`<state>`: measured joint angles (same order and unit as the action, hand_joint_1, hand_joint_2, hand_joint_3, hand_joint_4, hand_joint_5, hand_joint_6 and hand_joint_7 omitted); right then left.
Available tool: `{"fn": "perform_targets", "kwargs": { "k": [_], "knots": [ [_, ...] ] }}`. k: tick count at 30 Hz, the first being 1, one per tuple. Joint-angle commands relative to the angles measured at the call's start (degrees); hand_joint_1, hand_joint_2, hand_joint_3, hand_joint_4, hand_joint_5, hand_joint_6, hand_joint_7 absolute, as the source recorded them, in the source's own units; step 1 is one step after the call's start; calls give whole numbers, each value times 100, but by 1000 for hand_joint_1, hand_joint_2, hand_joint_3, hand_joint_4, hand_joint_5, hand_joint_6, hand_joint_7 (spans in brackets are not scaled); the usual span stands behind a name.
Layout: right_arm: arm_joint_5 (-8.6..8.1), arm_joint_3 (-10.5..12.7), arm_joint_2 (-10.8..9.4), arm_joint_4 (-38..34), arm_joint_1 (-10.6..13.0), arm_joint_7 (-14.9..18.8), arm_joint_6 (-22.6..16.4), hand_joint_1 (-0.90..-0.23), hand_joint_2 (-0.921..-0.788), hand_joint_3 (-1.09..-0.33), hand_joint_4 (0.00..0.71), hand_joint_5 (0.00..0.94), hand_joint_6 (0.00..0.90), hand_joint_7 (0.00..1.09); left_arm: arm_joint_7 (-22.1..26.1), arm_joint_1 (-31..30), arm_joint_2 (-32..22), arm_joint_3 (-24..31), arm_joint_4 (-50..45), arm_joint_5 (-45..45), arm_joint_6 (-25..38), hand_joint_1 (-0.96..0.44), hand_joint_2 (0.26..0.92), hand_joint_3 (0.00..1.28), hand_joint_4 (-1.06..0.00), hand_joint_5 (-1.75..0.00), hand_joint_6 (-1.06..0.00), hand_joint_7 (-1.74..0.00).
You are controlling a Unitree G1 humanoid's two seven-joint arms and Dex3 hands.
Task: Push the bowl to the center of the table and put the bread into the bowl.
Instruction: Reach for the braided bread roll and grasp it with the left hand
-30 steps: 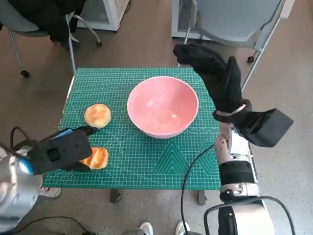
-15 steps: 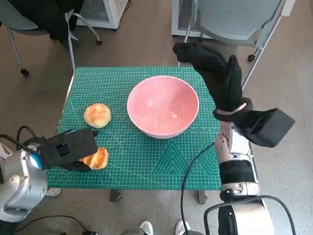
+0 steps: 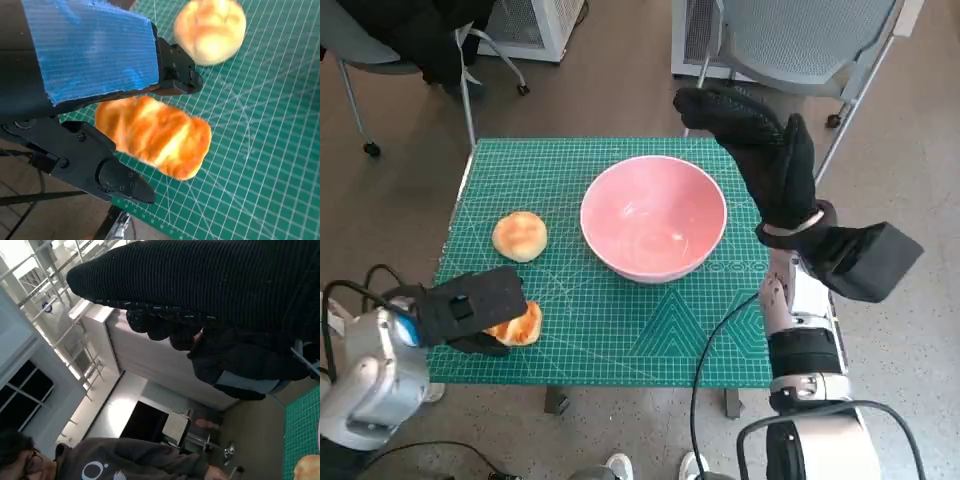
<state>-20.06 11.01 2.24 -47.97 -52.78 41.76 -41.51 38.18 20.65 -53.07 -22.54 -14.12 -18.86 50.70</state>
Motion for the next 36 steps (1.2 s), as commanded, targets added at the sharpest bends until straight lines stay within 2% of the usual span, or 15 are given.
{"fn": "perform_targets", "kwargs": {
  "k": [1, 2, 4, 5, 7, 10, 11, 13, 14, 17, 19, 22, 25, 28, 36],
  "knots": [
    [-13, -14, 42, 6, 151, 34, 99, -752, -921, -849, 35, 0, -1, 224, 37, -14, 57, -87, 57, -167, 13, -130, 725, 9, -347, -50, -443, -29],
    [-12, -12, 44, 9, 152, 28, 99, -752, -921, -849, 35, 0, -1, 224, 22, -19, 78, -102, 99, -197, -1, -123, 728, 10, -386, -62, -451, -28],
    [-11, -10, 46, 16, 154, 22, 98, -752, -921, -849, 35, 0, -1, 225, -6, -31, 121, -117, 173, -245, -30, -84, 741, 7, -432, -586, -492, -12],
    [-12, -9, 47, 19, 156, 22, 98, -752, -921, -849, 35, 0, -1, 225, -16, -37, 141, -117, 201, -263, -45, -72, 744, 7, -436, -727, -502, -11],
    [-12, -8, 44, 21, 157, 22, 95, -752, -921, -849, 35, 0, -1, 225, -40, -52, 179, -107, 259, -290, -84, -31, 756, 8, -436, -1188, -534, -10],
    [-15, -8, 37, 27, 160, 23, 87, -752, -921, -848, 35, 0, -1, 225, -108, -80, 249, -114, 388, -346, -178, 24, 772, 13, -450, -1554, -580, -20],
    [-14, -8, 36, 26, 161, 22, 83, -752, -921, -848, 35, 0, -1, 225, -121, -80, 273, -125, 430, -381, -198, 30, 774, 14, -452, -1593, -586, -21],
    [-14, -7, 34, 25, 163, 22, 75, -752, -921, -848, 35, 0, -1, 226, -156, -62, 325, -162, 565, -458, -254, 246, 699, 340, -593, -1431, -639, -31],
    [-15, -5, 34, 23, 164, 22, 73, -752, -921, -848, 35, 0, -1, 226, -195, -49, 357, -189, 662, -510, -297, 276, 684, 390, -614, -1408, -651, -33],
    [-23, 1, 35, 18, 164, 28, 73, -752, -921, -848, 35, 0, -1, 226, -296, -18, 435, -229, 869, -631, -399, 347, 757, 318, -681, -1286, -748, -67],
    [-26, 3, 35, 16, 163, 30, 72, -752, -921, -848, 35, 0, -1, 226, -344, -13, 481, -222, 955, -709, -457, 365, 832, 196, -702, -1235, -804, -100],
    [-29, 7, 31, 2, 153, 32, 71, -752, -921, -848, 35, 0, -1, 226, -540, -43, 553, -184, 1104, -842, -609, 120, 890, 90, -727, -1185, -704, -762],
    [-37, 9, 31, 4, 154, 40, 73, -752, -921, -848, 35, 0, -1, 226, -713, -120, 610, -130, 1144, -938, -723, 40, 904, 57, -745, -1113, -677, -1024],
    [-43, 13, 32, -1, 146, 43, 78, -752, -921, -850, 35, 0, -1, 226, -894, -219, 666, -51, 1180, -1008, -878, 14, 903, 46, -763, -1029, -683, -1142],
    [-52, 21, 33, -11, 140, 49, 75, -752, -921, -852, 34, 0, -1, 224, -939, -292, 779, 157, 1206, -994, -1001, 2, 903, 39, -773, -998, -683, -1189]
  ]
}}
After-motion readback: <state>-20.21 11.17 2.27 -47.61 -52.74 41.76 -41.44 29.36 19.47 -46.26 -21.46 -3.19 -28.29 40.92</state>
